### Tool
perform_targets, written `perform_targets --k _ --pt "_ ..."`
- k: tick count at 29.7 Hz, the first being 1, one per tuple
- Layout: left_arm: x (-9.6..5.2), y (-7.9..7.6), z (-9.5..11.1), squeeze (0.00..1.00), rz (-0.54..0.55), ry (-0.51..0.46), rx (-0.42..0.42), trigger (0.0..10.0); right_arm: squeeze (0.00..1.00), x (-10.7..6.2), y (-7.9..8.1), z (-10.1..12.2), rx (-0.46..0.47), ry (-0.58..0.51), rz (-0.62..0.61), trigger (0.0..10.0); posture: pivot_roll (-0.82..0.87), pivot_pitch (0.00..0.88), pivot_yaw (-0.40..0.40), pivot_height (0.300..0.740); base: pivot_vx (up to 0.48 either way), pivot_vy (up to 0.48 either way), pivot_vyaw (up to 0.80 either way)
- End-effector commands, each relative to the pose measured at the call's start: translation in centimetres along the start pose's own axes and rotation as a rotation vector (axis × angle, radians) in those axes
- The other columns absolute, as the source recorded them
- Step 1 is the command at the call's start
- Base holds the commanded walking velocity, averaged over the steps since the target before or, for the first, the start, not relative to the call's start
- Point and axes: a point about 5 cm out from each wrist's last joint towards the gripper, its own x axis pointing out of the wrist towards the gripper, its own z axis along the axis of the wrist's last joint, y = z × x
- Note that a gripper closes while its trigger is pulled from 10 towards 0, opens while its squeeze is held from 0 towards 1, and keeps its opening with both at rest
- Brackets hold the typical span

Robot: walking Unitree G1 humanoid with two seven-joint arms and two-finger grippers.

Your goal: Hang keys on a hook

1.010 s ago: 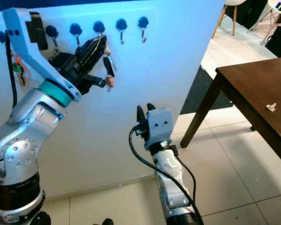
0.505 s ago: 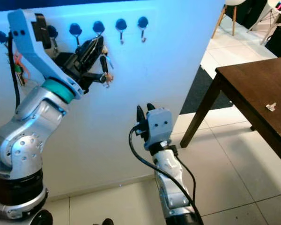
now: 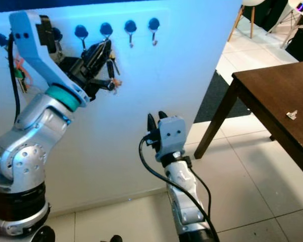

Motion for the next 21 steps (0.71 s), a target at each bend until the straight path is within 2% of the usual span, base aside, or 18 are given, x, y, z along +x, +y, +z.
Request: perform_targets --k 1,10,13,21 --pt "-0.2 0.0 -0.4 0.00 0.001 0.017 0.005 10.0 0.00 0.0 0.1 0.0 0.004 0.005 0.003 10.0 -0.01 0.093 0.114 0.740 0.000 0.000 0.00" --pt "-0.1 -0.4 -0.6 0.00 -0.002 0.029 0.009 10.0 0.00 0.0 0.1 0.0 0.005 0.004 0.002 10.0 -0.01 0.094 0.115 0.740 0.000 0.000 0.00" --pt "0.1 0.1 -1.1 0.00 0.041 0.061 0.025 10.0 0.00 0.1 0.1 0.0 0.006 0.004 0.000 10.0 -0.01 0.095 0.116 0.740 0.000 0.000 0.00" --pt "0.2 0.3 -1.6 0.00 0.056 0.094 0.047 10.0 0.00 0.1 0.1 0.0 0.006 0.003 -0.001 10.0 -0.01 0.092 0.117 0.740 0.000 0.000 0.00"
